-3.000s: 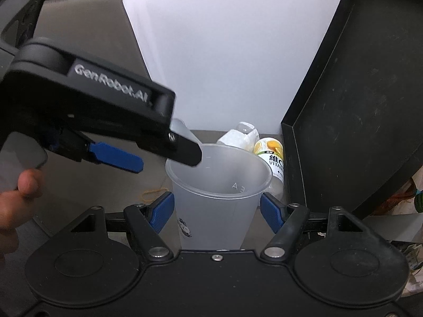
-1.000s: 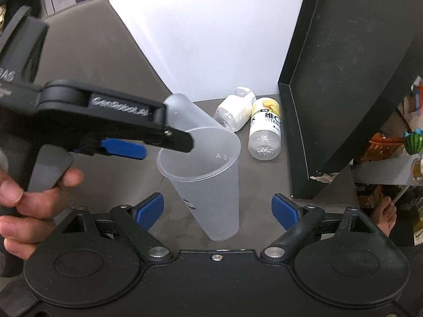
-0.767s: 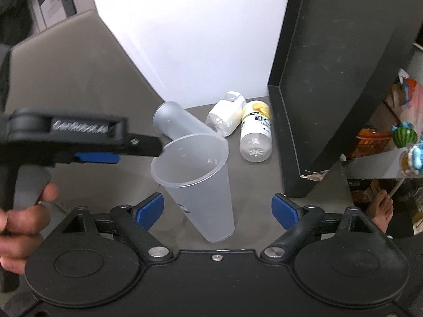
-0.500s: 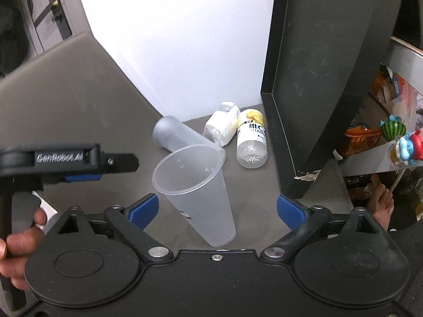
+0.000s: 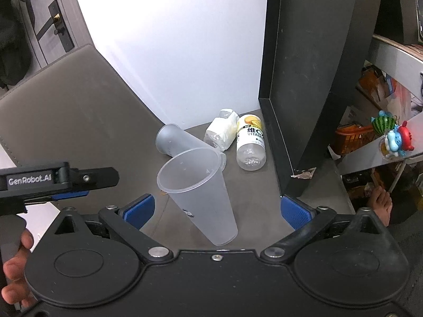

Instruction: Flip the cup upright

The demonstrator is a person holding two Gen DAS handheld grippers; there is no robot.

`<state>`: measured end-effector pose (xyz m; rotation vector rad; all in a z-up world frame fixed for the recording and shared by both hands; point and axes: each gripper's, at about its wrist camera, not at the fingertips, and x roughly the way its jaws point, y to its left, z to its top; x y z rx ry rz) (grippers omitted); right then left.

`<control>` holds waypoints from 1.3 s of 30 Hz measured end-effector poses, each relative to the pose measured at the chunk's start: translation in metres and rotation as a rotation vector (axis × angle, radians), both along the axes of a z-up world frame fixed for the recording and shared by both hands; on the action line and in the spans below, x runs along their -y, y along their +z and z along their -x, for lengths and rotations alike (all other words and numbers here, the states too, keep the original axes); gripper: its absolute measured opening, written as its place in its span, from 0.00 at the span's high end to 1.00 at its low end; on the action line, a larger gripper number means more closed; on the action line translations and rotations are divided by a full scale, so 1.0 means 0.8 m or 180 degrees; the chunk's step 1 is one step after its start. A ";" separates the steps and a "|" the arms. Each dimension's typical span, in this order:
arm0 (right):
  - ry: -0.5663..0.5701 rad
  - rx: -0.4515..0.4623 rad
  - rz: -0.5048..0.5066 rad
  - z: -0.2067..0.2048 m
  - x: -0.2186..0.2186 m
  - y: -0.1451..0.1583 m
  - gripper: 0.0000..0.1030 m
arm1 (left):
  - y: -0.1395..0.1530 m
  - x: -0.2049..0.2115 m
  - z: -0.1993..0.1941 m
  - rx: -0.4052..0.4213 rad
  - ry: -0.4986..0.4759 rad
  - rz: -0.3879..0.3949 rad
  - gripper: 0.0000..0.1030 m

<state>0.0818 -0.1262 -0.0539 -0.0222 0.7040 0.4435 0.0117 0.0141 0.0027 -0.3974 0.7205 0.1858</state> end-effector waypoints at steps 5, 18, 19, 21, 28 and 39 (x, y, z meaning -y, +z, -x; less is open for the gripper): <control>0.0046 0.0022 0.0046 0.007 0.002 0.003 0.00 | 0.004 0.001 0.010 -0.0033 -0.0063 -0.0084 0.26; 0.0127 0.0065 0.0063 0.019 0.007 0.016 0.00 | 0.008 0.007 0.030 -0.0141 -0.0190 -0.0205 0.26; 0.0133 0.0065 0.0079 0.019 0.006 0.016 0.00 | 0.008 0.008 0.032 -0.0143 -0.0203 -0.0187 0.26; 0.0141 0.0079 0.0098 0.021 0.006 0.018 0.00 | 0.009 0.008 0.035 -0.0145 -0.0225 -0.0165 0.26; 0.0177 0.0071 0.0088 0.027 0.009 0.021 0.00 | 0.011 0.012 0.045 -0.0144 -0.0238 -0.0186 0.26; 0.0185 0.0101 0.0135 0.034 0.014 0.023 0.00 | 0.005 0.015 0.056 -0.0114 -0.0249 -0.0133 0.26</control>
